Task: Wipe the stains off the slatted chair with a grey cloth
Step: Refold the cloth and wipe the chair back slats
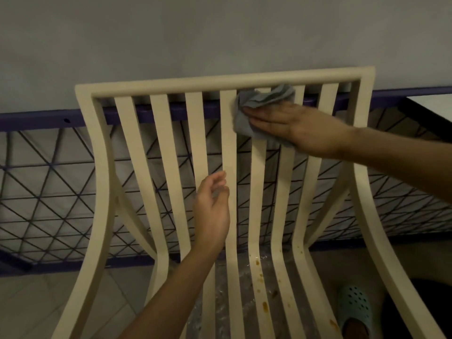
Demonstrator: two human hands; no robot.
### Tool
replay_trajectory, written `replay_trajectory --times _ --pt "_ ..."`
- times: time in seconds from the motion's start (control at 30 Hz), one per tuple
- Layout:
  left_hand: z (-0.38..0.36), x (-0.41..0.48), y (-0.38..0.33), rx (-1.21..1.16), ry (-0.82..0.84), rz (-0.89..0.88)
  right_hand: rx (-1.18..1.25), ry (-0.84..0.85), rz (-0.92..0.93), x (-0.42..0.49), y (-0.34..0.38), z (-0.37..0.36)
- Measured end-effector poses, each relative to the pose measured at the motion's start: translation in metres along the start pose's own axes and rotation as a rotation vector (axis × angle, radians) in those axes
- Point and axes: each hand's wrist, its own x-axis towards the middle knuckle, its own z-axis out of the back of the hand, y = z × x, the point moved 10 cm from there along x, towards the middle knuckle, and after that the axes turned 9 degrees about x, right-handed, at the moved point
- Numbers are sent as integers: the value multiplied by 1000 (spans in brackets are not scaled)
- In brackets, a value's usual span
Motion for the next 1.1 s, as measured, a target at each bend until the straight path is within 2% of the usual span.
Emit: replay_trajectory --times 0.07,0.13,0.27,0.43,0.57,0.67,0.73,0.83,0.93,1.1 --pt "-13 6 -1 -5 20 19 50 -4 -47 -14 11 -24" --pt "-22 10 -5 -12 6 10 87 72 -49 -32 27 -59" --pt "-30 17 -15 -31 -24 -8 43 227 135 -49 48 -92" --pt "-22 16 -18 -35 -39 -9 28 155 26 -30 -1 -33" --pt "-10 15 -14 -50 -133 18 43 40 -19 -19 -9 -3" --pt "-15 22 -19 -86 -130 64 176 -84 -224 -31 -1 -15" --pt "-31 24 -20 -101 -37 118 194 -43 -186 -39 24 -43" --pt "-43 26 -19 -106 28 169 44 113 -13 -51 34 -62" --pt "-35 21 -21 -66 33 133 51 154 -35 -49 10 -43" --pt "-4 9 -19 19 -35 34 122 -79 -174 -14 -7 8"
